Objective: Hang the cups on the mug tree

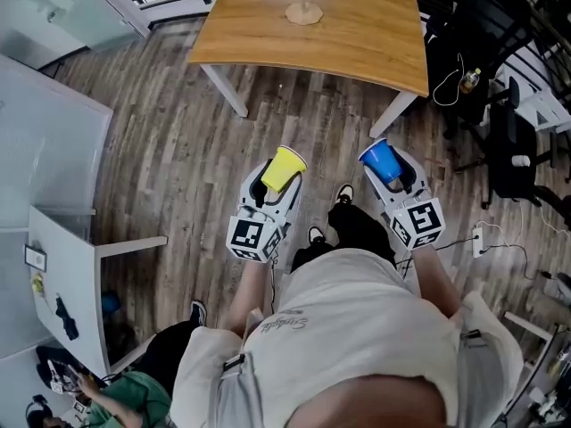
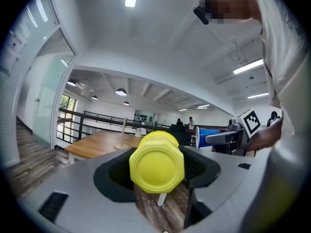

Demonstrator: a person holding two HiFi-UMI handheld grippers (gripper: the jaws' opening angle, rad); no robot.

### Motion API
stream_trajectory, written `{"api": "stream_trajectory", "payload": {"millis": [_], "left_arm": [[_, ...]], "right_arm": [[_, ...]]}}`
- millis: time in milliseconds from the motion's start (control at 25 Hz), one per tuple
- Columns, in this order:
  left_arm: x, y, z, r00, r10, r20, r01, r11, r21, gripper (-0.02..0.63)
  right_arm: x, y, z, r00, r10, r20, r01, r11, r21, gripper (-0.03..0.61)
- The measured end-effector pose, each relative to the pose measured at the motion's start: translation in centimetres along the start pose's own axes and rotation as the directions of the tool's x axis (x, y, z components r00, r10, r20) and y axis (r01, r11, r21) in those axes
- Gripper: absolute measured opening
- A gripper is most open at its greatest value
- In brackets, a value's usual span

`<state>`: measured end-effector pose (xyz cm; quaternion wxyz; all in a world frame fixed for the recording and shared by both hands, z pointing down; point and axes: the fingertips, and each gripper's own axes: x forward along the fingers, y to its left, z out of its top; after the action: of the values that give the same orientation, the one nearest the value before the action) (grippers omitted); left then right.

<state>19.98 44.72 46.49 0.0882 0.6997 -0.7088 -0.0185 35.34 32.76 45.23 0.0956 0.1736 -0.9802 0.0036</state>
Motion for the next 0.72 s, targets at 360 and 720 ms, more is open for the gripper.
{"api": "stream_trajectory", "payload": {"millis": [360,720], "left_arm": [[5.9,3.1,0.1,0.996,0.032,-0.080,-0.031,0.999,0.010,0.273],[15.8,5.8,5.9,0.998,0.004,-0.066,0.005,0.990,0.138,0.273]], "right_arm": [[6.6,-4.8,-0.8,0.998,0.058,0.008,-0.058,0.997,0.047,0.258],[13.2,-13.8,0.3,0.997,0.029,0.077,-0.036,0.995,0.093,0.256]]}}
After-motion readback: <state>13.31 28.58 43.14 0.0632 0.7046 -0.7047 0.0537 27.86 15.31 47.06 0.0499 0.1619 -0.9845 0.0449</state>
